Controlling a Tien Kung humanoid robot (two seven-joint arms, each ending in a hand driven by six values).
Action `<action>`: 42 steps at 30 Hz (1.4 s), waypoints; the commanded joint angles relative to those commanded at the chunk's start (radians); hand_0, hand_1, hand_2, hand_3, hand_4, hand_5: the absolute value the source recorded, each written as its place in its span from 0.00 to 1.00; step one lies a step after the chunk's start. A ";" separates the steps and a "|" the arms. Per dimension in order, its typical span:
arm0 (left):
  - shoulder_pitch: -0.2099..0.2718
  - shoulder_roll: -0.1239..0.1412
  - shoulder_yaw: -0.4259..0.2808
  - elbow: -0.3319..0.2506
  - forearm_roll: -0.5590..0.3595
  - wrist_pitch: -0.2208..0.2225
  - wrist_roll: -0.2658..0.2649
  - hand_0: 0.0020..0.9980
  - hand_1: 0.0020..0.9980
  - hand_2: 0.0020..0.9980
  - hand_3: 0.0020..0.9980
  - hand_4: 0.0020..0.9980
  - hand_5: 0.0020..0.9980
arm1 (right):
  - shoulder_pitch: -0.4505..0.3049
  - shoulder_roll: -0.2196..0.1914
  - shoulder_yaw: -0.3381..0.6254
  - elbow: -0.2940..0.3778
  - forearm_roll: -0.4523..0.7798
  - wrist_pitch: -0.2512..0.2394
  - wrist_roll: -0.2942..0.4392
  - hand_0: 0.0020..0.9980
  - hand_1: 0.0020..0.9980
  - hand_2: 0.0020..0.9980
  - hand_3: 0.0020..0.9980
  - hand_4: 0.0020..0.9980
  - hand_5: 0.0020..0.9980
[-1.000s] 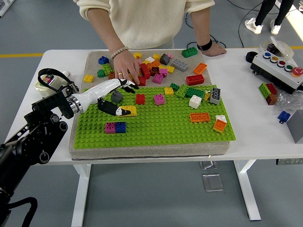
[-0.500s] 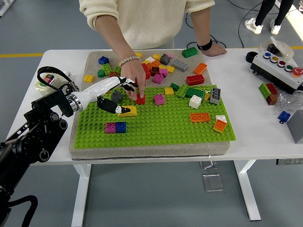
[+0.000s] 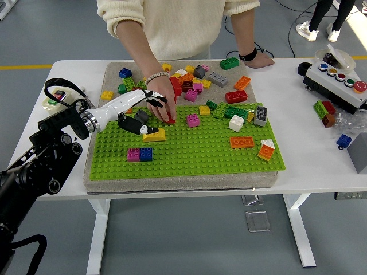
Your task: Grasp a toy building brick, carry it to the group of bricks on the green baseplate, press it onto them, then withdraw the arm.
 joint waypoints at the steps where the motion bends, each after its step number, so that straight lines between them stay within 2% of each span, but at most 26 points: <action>1: -0.001 -0.001 -0.001 0.001 -0.002 0.003 0.000 0.84 0.75 0.69 0.76 0.84 0.05 | 0.000 0.000 0.000 0.000 -0.001 0.001 0.000 0.73 0.66 0.71 0.58 0.92 0.50; 2: -0.003 -0.001 -0.002 0.002 -0.003 0.005 0.000 0.84 0.74 0.67 0.74 0.79 0.03 | 0.001 -0.001 0.001 0.000 -0.001 0.001 -0.001 0.73 0.66 0.71 0.58 0.92 0.50; 7: -0.005 0.000 -0.007 0.002 -0.005 0.008 -0.001 0.84 0.74 0.67 0.74 0.79 0.03 | 0.003 -0.002 0.003 0.000 0.000 -0.001 -0.001 0.73 0.66 0.71 0.58 0.92 0.50; 8: -0.005 0.000 -0.007 0.002 -0.005 0.008 -0.001 0.83 0.74 0.66 0.72 0.76 0.02 | 0.004 -0.001 0.003 0.000 -0.001 -0.001 0.000 0.73 0.66 0.71 0.58 0.92 0.50; 13: -0.003 -0.002 -0.012 0.007 -0.003 0.005 -0.001 0.83 0.74 0.66 0.72 0.76 0.02 | 0.004 0.000 0.002 0.000 0.001 -0.005 0.004 0.73 0.66 0.71 0.58 0.92 0.50; 14: -0.002 -0.002 -0.013 0.008 -0.002 0.003 -0.001 0.84 0.74 0.68 0.75 0.81 0.04 | 0.004 0.001 0.002 0.000 0.001 -0.005 0.004 0.73 0.66 0.71 0.59 0.92 0.50; 25: -0.004 -0.004 -0.014 0.028 -0.001 0.006 -0.001 0.83 0.74 0.68 0.74 0.80 0.03 | 0.005 0.001 -0.005 0.000 0.001 -0.008 0.005 0.73 0.66 0.71 0.59 0.92 0.50; 26: -0.003 -0.005 -0.012 0.032 -0.002 0.010 -0.002 0.81 0.72 0.60 0.65 0.65 0.00 | 0.005 0.002 -0.006 0.000 0.001 -0.009 0.006 0.73 0.66 0.71 0.59 0.92 0.50; 31: -0.002 -0.006 -0.010 0.040 -0.003 0.020 -0.007 0.81 0.72 0.60 0.65 0.65 0.00 | 0.005 0.003 -0.010 0.000 0.000 -0.010 0.006 0.73 0.66 0.71 0.59 0.92 0.50; 32: -0.002 -0.005 -0.010 0.041 -0.003 0.023 -0.008 0.80 0.69 0.58 0.59 0.58 0.00 | 0.005 0.003 -0.012 0.000 0.000 -0.010 0.006 0.73 0.66 0.71 0.59 0.92 0.50; 42: -0.002 -0.005 -0.015 0.047 0.005 0.021 -0.018 0.78 0.67 0.57 0.57 0.56 0.00 | 0.006 0.004 -0.019 0.000 0.000 -0.014 0.005 0.73 0.66 0.71 0.59 0.92 0.50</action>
